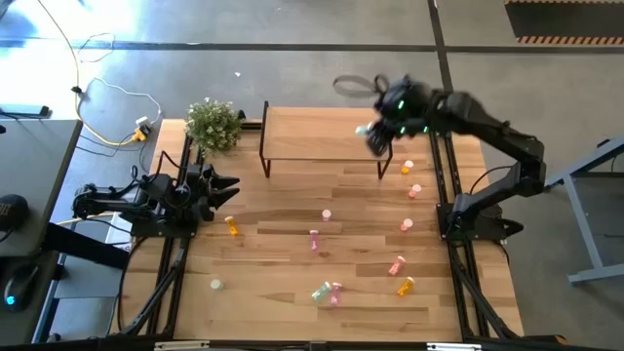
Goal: Pick and place medicine bottles onto shelf by color
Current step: Put the top blue pill bottle on the shelf
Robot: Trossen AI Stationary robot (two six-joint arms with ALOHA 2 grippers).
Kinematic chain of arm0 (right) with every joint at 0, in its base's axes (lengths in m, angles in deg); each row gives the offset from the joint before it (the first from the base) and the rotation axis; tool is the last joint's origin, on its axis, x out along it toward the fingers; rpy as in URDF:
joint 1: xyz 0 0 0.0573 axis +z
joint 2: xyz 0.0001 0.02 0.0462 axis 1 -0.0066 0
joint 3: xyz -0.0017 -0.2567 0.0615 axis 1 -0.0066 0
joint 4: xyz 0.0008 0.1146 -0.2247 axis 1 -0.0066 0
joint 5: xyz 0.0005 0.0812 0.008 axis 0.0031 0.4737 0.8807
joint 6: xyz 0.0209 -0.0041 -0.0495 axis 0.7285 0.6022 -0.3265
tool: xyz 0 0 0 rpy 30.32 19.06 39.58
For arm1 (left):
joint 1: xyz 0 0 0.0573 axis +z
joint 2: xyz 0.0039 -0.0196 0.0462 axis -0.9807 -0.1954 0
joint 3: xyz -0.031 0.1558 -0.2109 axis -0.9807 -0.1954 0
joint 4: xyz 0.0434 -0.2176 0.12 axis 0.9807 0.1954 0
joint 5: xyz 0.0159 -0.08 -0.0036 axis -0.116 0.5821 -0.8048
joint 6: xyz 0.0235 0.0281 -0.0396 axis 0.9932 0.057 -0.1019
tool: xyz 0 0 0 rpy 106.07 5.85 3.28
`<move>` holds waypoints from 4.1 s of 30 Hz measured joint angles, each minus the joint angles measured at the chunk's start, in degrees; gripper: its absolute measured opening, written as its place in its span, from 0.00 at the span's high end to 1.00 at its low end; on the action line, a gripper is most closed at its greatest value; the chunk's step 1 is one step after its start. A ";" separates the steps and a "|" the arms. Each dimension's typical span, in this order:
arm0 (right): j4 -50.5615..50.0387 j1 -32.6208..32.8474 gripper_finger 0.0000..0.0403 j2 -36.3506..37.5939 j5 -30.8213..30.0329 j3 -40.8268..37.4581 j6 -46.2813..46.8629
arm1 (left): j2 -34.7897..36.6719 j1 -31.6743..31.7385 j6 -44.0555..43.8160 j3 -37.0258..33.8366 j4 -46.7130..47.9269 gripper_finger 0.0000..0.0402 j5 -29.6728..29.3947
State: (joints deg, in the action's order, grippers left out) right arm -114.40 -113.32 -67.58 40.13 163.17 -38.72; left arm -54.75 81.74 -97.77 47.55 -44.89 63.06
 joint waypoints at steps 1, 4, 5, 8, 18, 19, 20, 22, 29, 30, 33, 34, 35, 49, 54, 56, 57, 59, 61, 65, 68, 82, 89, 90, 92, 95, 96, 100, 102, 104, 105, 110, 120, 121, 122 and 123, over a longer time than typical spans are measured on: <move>-0.19 -2.31 0.74 0.00 0.34 0.99 -1.98 | -0.02 0.01 -0.61 0.00 0.00 0.51 -0.32; -1.61 -8.58 0.74 -0.91 0.34 3.91 -7.36 | -0.02 0.00 -2.21 0.00 0.01 0.51 -0.53; -2.41 -10.48 0.74 -1.60 0.34 5.05 -9.11 | -0.02 0.00 -2.82 0.00 0.00 0.51 -0.53; -4.81 -15.28 0.74 -4.96 0.37 9.29 -14.29 | -0.02 0.01 -3.62 0.00 0.01 0.51 -0.79; -22.12 -21.16 0.74 -20.62 2.53 25.64 -21.24 | -0.02 0.02 -3.66 0.00 0.02 0.51 -2.91; -23.34 -20.81 0.74 -21.84 2.55 26.59 -21.38 | -0.02 0.01 -3.66 0.00 0.02 0.51 -2.91; -23.99 -20.44 0.74 -22.96 2.54 27.29 -21.66 | -0.02 0.00 -3.64 0.00 0.02 0.51 -2.91; -23.98 -19.72 0.74 -24.69 2.70 27.84 -22.86 | -0.02 0.00 -3.66 0.00 0.02 0.51 -2.98; -24.06 -17.36 0.74 -29.91 2.18 27.85 -24.75 | -0.02 0.02 -3.69 0.00 0.02 0.51 -3.11; -24.06 -17.02 0.74 -30.50 2.13 27.85 -25.08 | -0.02 0.00 -3.68 0.00 0.02 0.51 -3.11; -24.06 -16.20 0.74 -31.82 2.01 27.86 -25.41 | -0.02 0.01 -3.67 0.00 0.03 0.51 -3.11; -24.07 -16.00 0.74 -32.29 2.02 27.88 -25.41 | -0.02 0.00 -3.68 0.00 0.02 0.51 -3.09; -24.06 -15.84 0.74 -32.80 2.02 27.88 -25.41 | -0.02 0.01 -3.67 0.00 0.02 0.51 -3.09; -24.07 -15.55 0.74 -35.78 -0.07 27.88 -24.97 | -0.02 0.00 -3.66 0.00 0.04 0.51 -3.09; -24.08 -15.55 0.74 -35.95 0.92 27.85 -24.75 | -0.02 0.00 -3.64 0.00 0.03 0.51 -3.09; -24.08 -15.55 0.74 -35.98 1.00 27.85 -24.39 | -0.02 0.00 -3.64 0.00 0.03 0.51 -3.09; -24.08 -15.56 0.74 -35.98 1.09 27.85 -24.34 | -0.02 0.00 -3.64 0.00 0.04 0.51 -3.09; -24.08 -15.77 0.74 -35.98 2.19 27.83 -24.34 | -0.02 0.01 -3.65 0.00 0.04 0.51 -3.09; -24.08 -15.79 0.74 -36.25 2.48 27.83 -24.30 | -0.02 0.00 -3.64 0.00 0.04 0.51 -3.09; -24.08 -16.05 0.74 -36.96 2.71 27.77 -24.32 | -0.02 0.01 -3.64 0.00 0.04 0.51 -3.09; -24.08 -16.05 0.74 -37.18 2.33 27.76 -24.38 | -0.02 0.00 -3.64 0.00 0.04 0.51 -3.06; -24.08 -16.07 0.74 -37.18 3.37 27.74 -25.41 | -0.02 0.02 -3.64 0.00 0.02 0.51 -2.67; -24.08 -16.07 0.74 -37.45 2.89 27.76 -25.13 | -0.02 0.01 -3.64 0.00 0.02 0.51 -2.65; -24.08 -16.07 0.74 -37.68 2.87 27.76 -25.04 | -0.02 0.00 -3.64 0.00 0.02 0.51 -2.65; -23.89 -16.07 0.74 -37.95 2.11 27.74 -24.96 | -0.02 0.02 -3.64 0.00 0.02 0.51 -2.65; -24.04 -16.05 0.74 -38.03 1.37 27.74 -24.95 | -0.02 0.01 -3.64 -0.01 0.02 0.51 -2.63; -24.08 -16.05 0.74 -38.03 1.37 27.74 -24.95 | -0.02 0.00 -3.64 0.00 0.02 0.51 -2.63; -24.05 -16.05 0.74 -38.05 1.32 27.74 -24.95 | -0.02 0.02 -3.64 0.00 0.02 0.51 -2.63; -24.06 -16.05 0.74 -38.05 1.32 27.74 -24.97 | -0.02 0.00 -3.64 0.00 0.02 0.51 -2.63; -24.06 -16.04 0.74 -38.05 1.30 27.74 -25.15 | -0.02 0.02 -3.64 0.00 0.02 0.51 -2.63; -24.06 -16.03 0.74 -38.05 1.32 27.74 -25.31 | -0.02 0.00 -3.64 0.00 0.02 0.51 -2.63; -24.08 -16.03 0.68 -38.10 1.33 27.74 -25.88 | -0.02 0.00 -3.64 0.00 0.02 0.51 -2.63; -24.15 -16.03 0.49 -38.29 1.33 28.03 -25.74 | -0.02 0.02 -3.64 0.00 0.02 0.51 -2.63; -24.13 -16.03 0.48 -38.29 1.33 28.33 -25.61 | -0.02 0.00 -3.64 0.00 0.02 0.51 -2.63; -24.11 -16.03 0.48 -38.29 1.29 28.71 -25.61 | -0.02 0.01 -3.64 0.00 0.02 0.51 -2.63; -24.14 -16.03 0.48 -38.26 1.12 29.14 -25.60 | -0.02 0.00 -3.64 0.00 0.02 0.51 -2.63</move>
State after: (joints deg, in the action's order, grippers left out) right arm -138.53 -129.35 -105.85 41.26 192.32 -64.32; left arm -54.77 81.74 -101.41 47.55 -44.86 60.43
